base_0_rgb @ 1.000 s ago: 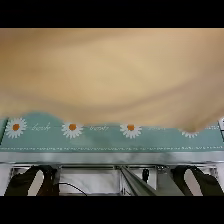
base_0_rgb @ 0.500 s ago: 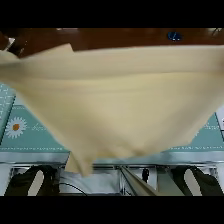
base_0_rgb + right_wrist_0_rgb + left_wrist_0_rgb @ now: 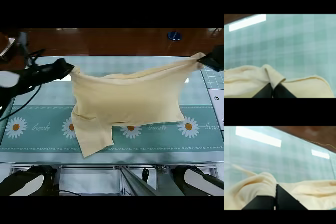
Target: Fold the shirts.
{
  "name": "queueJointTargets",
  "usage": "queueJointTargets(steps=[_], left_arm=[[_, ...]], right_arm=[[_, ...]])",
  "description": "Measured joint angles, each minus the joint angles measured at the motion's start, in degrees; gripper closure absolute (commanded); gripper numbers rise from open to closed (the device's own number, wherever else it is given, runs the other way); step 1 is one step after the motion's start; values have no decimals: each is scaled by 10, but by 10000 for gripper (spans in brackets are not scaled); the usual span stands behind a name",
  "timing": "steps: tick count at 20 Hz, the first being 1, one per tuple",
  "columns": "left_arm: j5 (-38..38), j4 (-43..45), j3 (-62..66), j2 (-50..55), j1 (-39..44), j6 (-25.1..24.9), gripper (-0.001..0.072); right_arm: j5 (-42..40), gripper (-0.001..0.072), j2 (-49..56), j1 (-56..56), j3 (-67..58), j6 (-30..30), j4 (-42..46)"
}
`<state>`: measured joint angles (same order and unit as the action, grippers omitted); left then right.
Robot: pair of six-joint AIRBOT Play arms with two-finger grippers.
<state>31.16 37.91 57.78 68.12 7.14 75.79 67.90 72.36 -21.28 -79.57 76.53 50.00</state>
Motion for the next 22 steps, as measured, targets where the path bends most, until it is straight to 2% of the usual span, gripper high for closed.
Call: queueJointTargets(steps=[2,3,4,5,6,8,11,14,16,19,22], left_arm=[[-15,-4,50,80,10,-2,680],[-16,-6,74,114,14,-3,667],[-14,-7,94,140,16,-4,553],[-12,-9,113,164,18,-4,272],[-9,-9,127,180,19,-4,200],[14,-4,146,200,15,-8,200],[116,30,169,208,-30,-11,200],[273,88,165,201,-106,-3,201],[341,125,123,177,-161,1,201],[368,148,15,120,-226,3,201],[356,125,-99,82,-261,-18,202]], right_arm=[[-34,694,63,0,2,-8,-33],[-49,671,89,0,2,-12,-50],[-62,475,116,0,2,-17,-68],[-75,294,141,0,3,-22,-87],[-84,298,161,0,3,-28,-105],[-92,298,190,-2,3,-36,-135],[-73,298,201,-21,3,-43,-148],[-8,298,185,-53,8,-45,-93],[21,298,156,-78,36,-32,-32],[24,298,84,-118,138,-16,31],[-5,298,2,-142,268,-15,53]])
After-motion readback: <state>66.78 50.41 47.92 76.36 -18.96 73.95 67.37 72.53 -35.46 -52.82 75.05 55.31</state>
